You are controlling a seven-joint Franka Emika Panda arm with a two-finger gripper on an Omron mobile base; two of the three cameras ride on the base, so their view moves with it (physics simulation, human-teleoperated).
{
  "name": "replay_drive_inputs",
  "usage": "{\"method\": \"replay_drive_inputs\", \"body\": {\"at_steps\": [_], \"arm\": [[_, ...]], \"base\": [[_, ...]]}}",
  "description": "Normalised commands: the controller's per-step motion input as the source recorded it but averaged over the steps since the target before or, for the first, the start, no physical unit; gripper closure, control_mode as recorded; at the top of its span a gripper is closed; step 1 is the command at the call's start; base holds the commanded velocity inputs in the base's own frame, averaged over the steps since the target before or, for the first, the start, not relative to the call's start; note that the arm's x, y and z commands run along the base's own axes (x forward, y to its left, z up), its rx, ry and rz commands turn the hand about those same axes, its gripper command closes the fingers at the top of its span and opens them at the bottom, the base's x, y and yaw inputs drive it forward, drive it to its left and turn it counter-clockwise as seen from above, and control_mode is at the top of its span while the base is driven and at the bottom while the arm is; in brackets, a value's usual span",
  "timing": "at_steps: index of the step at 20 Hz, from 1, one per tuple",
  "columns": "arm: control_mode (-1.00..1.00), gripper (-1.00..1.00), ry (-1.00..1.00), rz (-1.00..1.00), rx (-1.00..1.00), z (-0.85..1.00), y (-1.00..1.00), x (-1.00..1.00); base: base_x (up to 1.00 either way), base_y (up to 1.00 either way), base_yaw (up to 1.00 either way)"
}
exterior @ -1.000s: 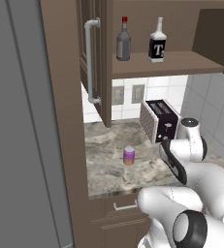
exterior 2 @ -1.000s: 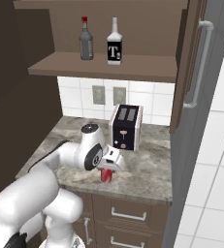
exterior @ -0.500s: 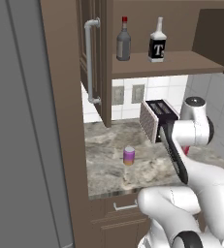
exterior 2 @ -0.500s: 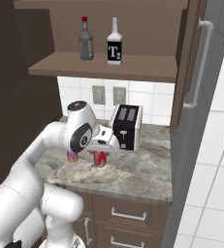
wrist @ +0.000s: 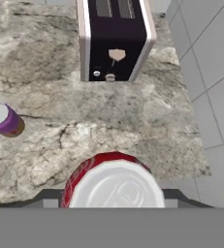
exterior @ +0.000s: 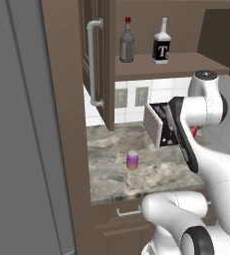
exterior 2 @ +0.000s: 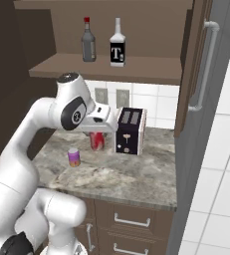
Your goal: Sort all alcoholic drinks to one cabinet, and non-alcoholic drinks to the other.
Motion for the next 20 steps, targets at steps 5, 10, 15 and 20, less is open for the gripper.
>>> {"method": "replay_drive_inputs", "body": {"at_steps": [5, 10, 15, 20], "arm": [[-1.00, 1.00, 0.00, 0.03, 0.00, 0.70, 0.06, -0.01], [-1.00, 1.00, 0.00, 0.00, -0.01, 0.17, 0.00, -0.28], [-1.00, 1.00, 0.00, 0.01, 0.00, 0.00, 0.00, -0.21], [1.00, 1.00, 0.00, 0.01, 0.00, 0.00, 0.00, -0.08]], "base": [[0.00, 0.00, 0.00], [0.00, 0.00, 0.00], [0.00, 0.00, 0.00], [-0.38, 0.00, 0.02]]}}
